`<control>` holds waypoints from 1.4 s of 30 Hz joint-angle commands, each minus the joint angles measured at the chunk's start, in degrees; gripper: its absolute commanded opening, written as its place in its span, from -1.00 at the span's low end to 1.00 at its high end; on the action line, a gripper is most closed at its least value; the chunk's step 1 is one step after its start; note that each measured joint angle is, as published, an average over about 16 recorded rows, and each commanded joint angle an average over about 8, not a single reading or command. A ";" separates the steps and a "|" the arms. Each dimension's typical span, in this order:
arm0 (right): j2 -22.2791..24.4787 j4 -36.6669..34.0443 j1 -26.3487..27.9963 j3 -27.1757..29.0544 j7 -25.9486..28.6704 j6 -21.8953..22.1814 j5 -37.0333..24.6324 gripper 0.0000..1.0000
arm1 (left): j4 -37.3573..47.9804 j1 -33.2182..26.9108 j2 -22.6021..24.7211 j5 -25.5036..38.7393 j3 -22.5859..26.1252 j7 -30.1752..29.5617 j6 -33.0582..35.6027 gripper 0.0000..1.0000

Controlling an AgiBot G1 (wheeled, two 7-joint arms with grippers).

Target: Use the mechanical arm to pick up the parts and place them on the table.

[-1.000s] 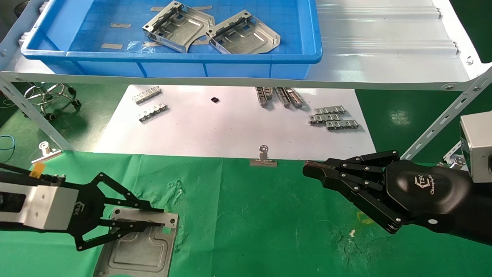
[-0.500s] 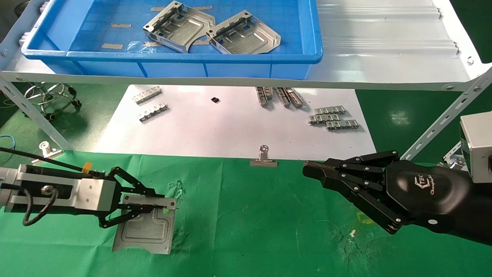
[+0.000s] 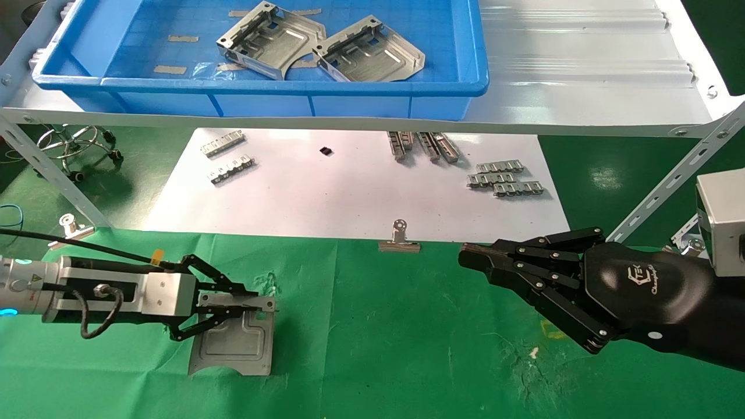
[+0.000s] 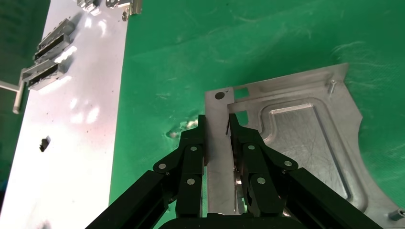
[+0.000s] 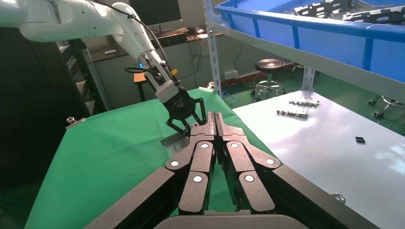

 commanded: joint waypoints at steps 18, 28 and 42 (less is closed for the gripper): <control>0.00 0.00 0.00 0.00 0.00 0.00 0.00 -1.00 | 3.81 -2.18 0.16 -2.41 -1.13 0.84 5.89 1.00; 0.00 -0.01 -0.01 0.00 0.00 0.01 0.00 0.95 | -3.27 -2.37 -3.38 -8.80 0.06 -13.60 12.80 1.00; 0.01 -0.02 -0.02 0.00 0.00 0.03 0.00 1.00 | -12.22 4.53 -5.53 -11.00 -8.66 -22.32 11.98 1.00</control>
